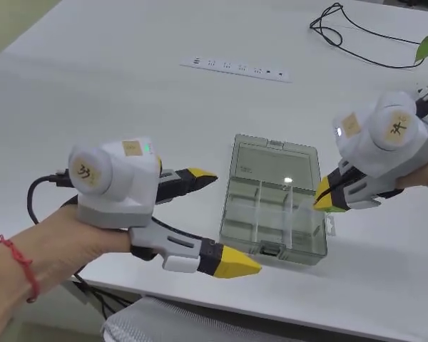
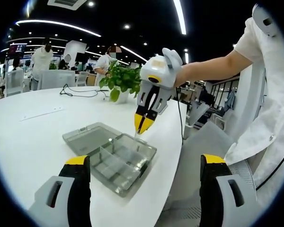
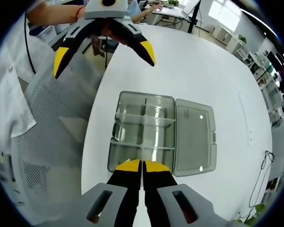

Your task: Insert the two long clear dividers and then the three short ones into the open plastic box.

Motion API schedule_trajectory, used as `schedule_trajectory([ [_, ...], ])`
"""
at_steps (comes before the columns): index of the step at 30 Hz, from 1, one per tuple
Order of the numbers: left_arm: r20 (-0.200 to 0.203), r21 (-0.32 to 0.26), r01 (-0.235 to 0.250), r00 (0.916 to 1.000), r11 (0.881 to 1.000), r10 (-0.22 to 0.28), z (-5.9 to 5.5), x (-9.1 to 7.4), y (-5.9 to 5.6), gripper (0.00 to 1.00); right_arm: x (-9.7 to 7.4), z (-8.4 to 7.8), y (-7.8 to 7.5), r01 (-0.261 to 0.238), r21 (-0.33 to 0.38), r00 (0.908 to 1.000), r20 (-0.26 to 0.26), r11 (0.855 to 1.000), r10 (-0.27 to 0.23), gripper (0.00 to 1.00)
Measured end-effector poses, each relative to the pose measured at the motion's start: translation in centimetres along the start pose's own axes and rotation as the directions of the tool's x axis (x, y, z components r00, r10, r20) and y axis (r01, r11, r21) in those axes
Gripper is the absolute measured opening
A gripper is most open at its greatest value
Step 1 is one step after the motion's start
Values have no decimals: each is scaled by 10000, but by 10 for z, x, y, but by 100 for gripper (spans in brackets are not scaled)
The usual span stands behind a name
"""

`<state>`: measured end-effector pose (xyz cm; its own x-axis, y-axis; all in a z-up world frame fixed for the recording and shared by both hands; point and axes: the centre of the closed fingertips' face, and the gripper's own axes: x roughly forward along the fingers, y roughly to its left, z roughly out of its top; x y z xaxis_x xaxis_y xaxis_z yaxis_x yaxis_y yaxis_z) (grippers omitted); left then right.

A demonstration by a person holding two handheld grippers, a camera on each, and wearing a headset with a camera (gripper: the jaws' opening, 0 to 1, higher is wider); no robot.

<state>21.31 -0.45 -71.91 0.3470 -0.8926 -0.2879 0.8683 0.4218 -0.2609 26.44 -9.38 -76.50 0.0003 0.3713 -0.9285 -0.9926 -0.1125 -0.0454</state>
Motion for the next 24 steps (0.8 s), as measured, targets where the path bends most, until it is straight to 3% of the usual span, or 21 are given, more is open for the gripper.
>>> schedule_trajectory([
  [17,16,5,-20,10000,10000,20,1,0,1,99,7,-4,-8,-13,224,10000,57,9997,12,2],
  [24,-2,8,-33,10000,10000,33,0,-1,1,99,12,-9,-10,-363,750,9991,254,9965,345,2],
])
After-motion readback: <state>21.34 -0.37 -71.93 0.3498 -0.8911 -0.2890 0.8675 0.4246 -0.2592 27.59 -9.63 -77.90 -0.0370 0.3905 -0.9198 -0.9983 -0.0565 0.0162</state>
